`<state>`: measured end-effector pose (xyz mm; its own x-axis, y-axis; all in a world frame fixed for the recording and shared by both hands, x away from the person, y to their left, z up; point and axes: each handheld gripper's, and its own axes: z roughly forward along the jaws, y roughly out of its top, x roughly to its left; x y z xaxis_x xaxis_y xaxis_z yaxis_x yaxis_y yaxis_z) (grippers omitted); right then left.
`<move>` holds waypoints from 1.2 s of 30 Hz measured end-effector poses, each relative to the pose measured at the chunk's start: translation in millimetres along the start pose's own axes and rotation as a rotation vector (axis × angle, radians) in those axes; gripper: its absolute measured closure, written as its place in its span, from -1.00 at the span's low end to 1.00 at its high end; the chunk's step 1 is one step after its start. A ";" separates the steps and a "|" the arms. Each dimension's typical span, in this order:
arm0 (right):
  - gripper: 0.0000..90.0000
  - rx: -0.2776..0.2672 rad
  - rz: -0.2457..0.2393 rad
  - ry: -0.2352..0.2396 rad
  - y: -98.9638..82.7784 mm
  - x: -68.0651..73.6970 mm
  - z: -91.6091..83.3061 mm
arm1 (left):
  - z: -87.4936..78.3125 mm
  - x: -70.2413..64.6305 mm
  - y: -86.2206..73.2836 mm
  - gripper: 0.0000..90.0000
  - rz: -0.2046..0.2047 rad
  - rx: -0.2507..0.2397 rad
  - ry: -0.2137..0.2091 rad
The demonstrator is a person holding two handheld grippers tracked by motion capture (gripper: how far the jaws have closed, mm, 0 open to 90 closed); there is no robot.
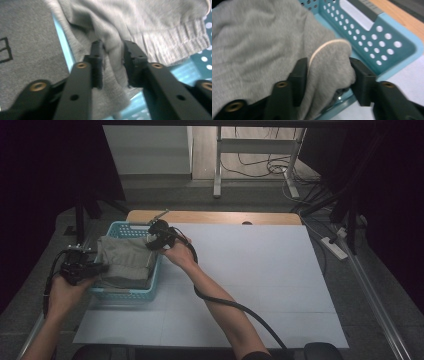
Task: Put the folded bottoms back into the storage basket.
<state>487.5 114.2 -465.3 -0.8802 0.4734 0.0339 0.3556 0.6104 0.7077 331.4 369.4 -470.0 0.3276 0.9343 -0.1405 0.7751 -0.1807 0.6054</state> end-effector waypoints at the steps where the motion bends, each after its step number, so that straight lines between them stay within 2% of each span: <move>1: -0.03 -0.012 0.009 0.000 0.0 -1.4 -1.2 | -1.2 0.3 0.4 0.32 -0.002 -0.017 -0.001; 2: -0.15 -0.029 0.015 -0.005 0.1 -2.8 -3.2 | -2.6 0.4 0.9 0.20 -0.008 -0.032 -0.003; 4: -0.18 -0.064 0.024 -0.010 0.6 -5.9 -8.0 | -4.6 0.8 1.8 0.06 -0.001 -0.059 -0.012; 8: -0.27 -0.073 0.034 0.005 0.9 -11.4 -16.9 | -4.0 -2.9 2.9 -0.23 0.041 -0.087 -0.019; 10: -0.31 -0.071 0.036 0.018 -0.1 -13.7 -20.1 | -2.4 -5.4 3.2 -0.38 0.042 -0.096 -0.035; 14: -0.38 -0.082 0.041 0.033 -2.2 -16.5 -26.3 | 1.5 -12.0 4.4 -0.58 0.035 -0.109 -0.077; 17: -0.52 -0.082 0.039 0.050 -3.5 -16.9 -29.8 | 1.6 -16.7 5.4 -0.64 0.033 -0.130 -0.105; 20: -0.61 -0.083 0.029 0.058 -4.6 -15.6 -33.4 | 1.6 -22.0 6.8 -0.70 0.011 -0.131 -0.122; 25: -0.75 -0.090 0.011 0.081 -6.8 -12.2 -38.4 | -0.2 -30.6 7.0 -0.84 0.013 -0.148 -0.156; 29: -0.76 -0.082 -0.004 0.094 -8.7 -9.6 -42.0 | -1.2 -34.6 6.8 -0.87 0.012 -0.155 -0.195; 31: -0.78 -0.077 -0.011 0.098 -9.5 -8.9 -42.9 | -0.6 -35.9 6.5 -0.90 0.010 -0.159 -0.227; 36: -0.78 -0.072 -0.015 0.098 -11.7 -6.5 -44.0 | -0.7 -38.6 5.5 -0.96 0.009 -0.172 -0.250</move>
<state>475.2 76.0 -442.8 -0.9128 0.3985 0.0891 0.3220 0.5680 0.7575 322.6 332.5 -460.7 0.4735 0.8244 -0.3100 0.6754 -0.1139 0.7286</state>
